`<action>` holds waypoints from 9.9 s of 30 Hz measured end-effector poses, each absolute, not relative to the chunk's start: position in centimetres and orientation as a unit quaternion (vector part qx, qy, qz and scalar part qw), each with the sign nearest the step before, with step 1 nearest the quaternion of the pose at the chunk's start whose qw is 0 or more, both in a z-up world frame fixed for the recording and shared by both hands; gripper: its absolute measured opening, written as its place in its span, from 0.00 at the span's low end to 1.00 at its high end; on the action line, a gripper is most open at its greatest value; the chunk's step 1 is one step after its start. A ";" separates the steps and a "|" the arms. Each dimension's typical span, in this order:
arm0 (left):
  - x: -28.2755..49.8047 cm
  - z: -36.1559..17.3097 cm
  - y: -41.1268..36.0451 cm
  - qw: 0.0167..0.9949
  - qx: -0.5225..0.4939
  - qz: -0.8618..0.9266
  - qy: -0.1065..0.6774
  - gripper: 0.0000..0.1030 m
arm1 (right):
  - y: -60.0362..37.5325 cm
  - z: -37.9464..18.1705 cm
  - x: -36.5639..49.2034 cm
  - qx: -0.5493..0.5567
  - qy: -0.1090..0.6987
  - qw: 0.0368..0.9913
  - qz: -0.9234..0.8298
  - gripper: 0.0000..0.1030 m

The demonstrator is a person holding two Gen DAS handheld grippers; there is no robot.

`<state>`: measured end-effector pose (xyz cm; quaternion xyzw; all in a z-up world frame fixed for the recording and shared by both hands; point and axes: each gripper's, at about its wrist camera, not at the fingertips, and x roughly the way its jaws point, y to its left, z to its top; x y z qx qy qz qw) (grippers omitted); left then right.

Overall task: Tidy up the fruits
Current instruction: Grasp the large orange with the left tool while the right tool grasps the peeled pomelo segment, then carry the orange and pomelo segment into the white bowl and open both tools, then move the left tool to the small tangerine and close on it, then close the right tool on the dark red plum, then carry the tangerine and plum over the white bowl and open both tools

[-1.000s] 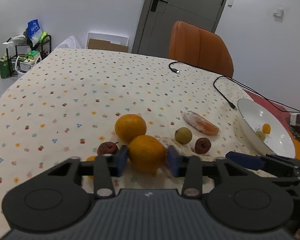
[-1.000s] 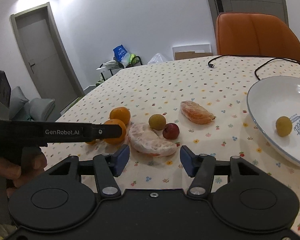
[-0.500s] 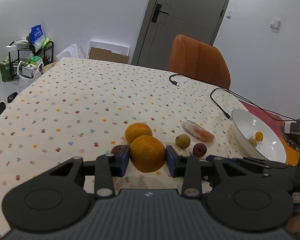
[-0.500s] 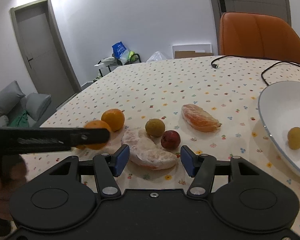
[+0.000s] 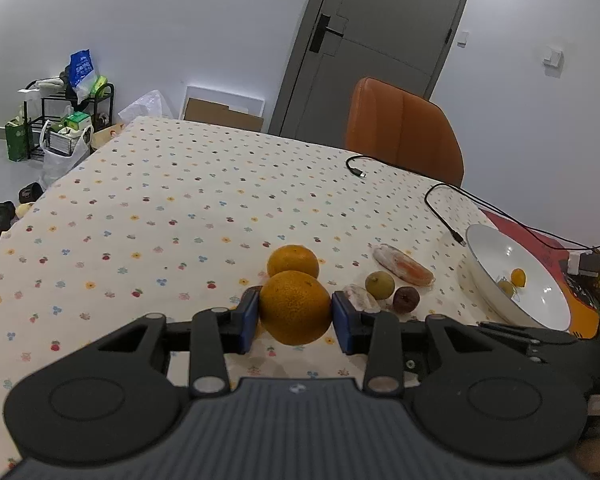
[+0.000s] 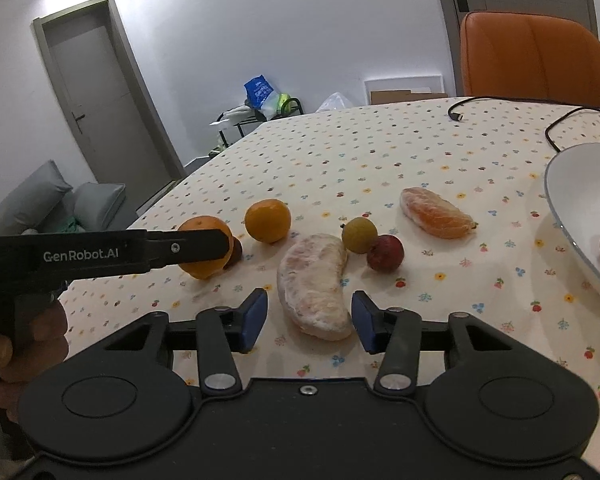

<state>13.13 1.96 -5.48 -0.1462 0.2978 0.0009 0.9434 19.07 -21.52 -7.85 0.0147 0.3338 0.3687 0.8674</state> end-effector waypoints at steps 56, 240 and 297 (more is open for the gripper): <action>16.6 -1.8 -11.0 0.956 -0.069 -0.103 0.264 0.37 | -33.2 -3.9 17.0 0.063 0.233 0.938 0.248 0.35; 16.8 -4.1 2.1 0.945 -0.146 -0.020 0.291 0.21 | -25.4 -6.3 19.5 0.080 0.289 0.917 0.263 0.18; 27.7 -4.9 -17.8 0.928 -0.068 -0.141 0.339 0.22 | -40.5 -7.5 24.0 0.162 0.263 0.931 0.197 0.27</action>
